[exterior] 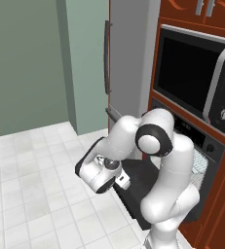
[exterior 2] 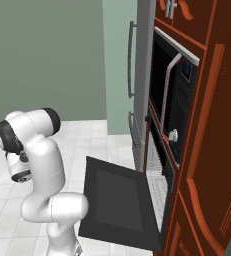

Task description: Take the baked cake out of the oven and place it on the plate for cooling. Then close the oven door.

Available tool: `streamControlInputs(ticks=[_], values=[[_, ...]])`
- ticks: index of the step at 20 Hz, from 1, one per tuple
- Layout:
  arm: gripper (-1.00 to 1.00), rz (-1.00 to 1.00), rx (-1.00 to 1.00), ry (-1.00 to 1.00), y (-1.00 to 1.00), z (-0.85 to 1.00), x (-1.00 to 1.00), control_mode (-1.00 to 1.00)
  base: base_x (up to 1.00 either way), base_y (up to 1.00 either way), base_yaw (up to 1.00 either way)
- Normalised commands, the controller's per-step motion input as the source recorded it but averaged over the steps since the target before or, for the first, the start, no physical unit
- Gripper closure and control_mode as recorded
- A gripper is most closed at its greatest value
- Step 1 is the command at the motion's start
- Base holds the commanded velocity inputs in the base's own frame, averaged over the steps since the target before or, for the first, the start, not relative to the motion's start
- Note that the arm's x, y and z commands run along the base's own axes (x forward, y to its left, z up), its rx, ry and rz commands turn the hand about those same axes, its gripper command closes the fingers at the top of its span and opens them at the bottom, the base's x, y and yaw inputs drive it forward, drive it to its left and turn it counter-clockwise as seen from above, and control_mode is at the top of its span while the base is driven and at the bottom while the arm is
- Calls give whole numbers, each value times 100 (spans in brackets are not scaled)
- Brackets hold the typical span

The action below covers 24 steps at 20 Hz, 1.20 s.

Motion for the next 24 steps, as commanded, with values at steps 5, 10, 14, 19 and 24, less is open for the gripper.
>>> streamControlInputs(ticks=[5, 10, 14, 19, 24], values=[[-100, -21, -29, -23, 88, -40, 0, -100, 0, 0, 0], [-100, -20, -28, -25, 74, -48, 0, -100, 0, 0, 0], [-100, -20, -27, -24, 66, -55, 0, -100, 0, 0, 0], [-100, -21, -23, -21, 53, -60, 0, -100, 0, 0, 0], [-100, -19, -19, -13, 43, -55, 0, -100, 0, 0, 0]])
